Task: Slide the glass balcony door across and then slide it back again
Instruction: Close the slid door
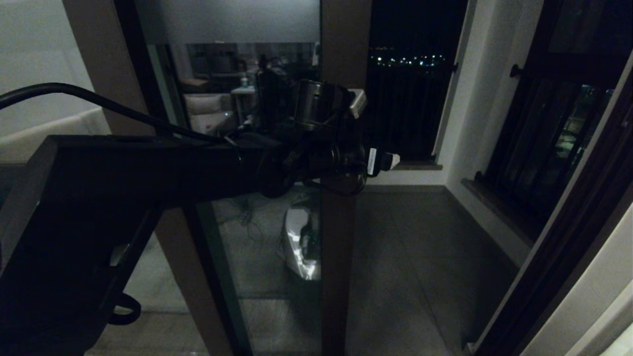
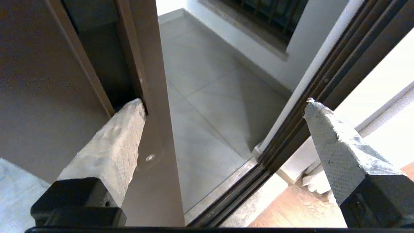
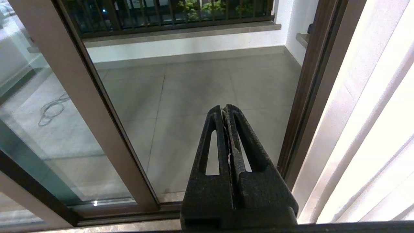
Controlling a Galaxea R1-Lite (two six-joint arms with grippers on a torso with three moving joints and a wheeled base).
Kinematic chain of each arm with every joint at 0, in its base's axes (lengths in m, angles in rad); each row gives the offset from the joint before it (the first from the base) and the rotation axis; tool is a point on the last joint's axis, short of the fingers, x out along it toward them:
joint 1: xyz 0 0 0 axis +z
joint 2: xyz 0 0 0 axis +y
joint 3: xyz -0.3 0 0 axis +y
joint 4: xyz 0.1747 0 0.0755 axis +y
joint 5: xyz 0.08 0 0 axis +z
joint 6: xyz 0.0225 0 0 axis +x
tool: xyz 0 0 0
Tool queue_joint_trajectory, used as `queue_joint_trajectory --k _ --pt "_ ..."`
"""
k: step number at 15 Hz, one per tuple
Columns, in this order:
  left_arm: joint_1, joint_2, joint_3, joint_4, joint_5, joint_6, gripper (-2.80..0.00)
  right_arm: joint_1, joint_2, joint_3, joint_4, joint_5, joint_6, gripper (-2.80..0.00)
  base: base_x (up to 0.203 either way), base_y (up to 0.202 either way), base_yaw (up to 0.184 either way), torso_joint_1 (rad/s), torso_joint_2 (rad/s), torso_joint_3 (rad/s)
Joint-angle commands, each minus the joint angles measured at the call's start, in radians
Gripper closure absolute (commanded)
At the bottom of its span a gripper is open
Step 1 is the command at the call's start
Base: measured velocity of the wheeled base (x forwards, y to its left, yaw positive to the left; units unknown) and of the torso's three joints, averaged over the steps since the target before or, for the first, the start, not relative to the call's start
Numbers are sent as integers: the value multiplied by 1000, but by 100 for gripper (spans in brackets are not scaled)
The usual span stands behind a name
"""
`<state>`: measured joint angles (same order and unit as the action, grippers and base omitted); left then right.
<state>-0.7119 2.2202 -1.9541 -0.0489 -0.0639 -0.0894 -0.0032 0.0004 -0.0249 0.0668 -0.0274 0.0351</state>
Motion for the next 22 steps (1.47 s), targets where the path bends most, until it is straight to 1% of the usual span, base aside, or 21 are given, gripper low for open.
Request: queue_joint_trajectory --k 1,6,8,10,11,14,16,18,19,21,22 --pt "4 -37 8 3 17 -2 -280 0 1 0 1 0 0 0 0 0 0 0 0 0" --pt "6 -149 99 4 23 -5 -280 0 1 0 1 0 0 0 0 0 0 0 0 0" --pt "11 -196 132 2 56 -6 -280 0 1 0 1 0 0 0 0 0 0 0 0 0" --pt "26 -274 195 0 81 -5 -280 0 1 0 1 0 0 0 0 0 0 0 0 0" --pt "36 -324 239 0 85 -4 -280 0 1 0 1 -2 0 0 0 0 0 0 0 0" --pt "61 -529 444 4 100 0 -280 0 1 0 1 -1 0 0 0 0 0 0 0 0" --pt "78 -681 568 8 137 0 -280 0 1 -1 1 0 0 0 0 0 0 0 0 0" --pt "101 -830 659 44 176 0 -280 0 1 0 1 0 0 0 0 0 0 0 0 0" --pt "123 -907 704 75 190 0 0 0 1 -1 1 -1 0 0 0 0 0 0 0 0" --pt "180 -1057 805 136 203 3 0 0 1 0 1 -1 0 0 0 0 0 0 0 0" --pt "213 -1133 853 180 208 15 0 0 1 -1 1 -1 0 0 0 0 0 0 0 0"
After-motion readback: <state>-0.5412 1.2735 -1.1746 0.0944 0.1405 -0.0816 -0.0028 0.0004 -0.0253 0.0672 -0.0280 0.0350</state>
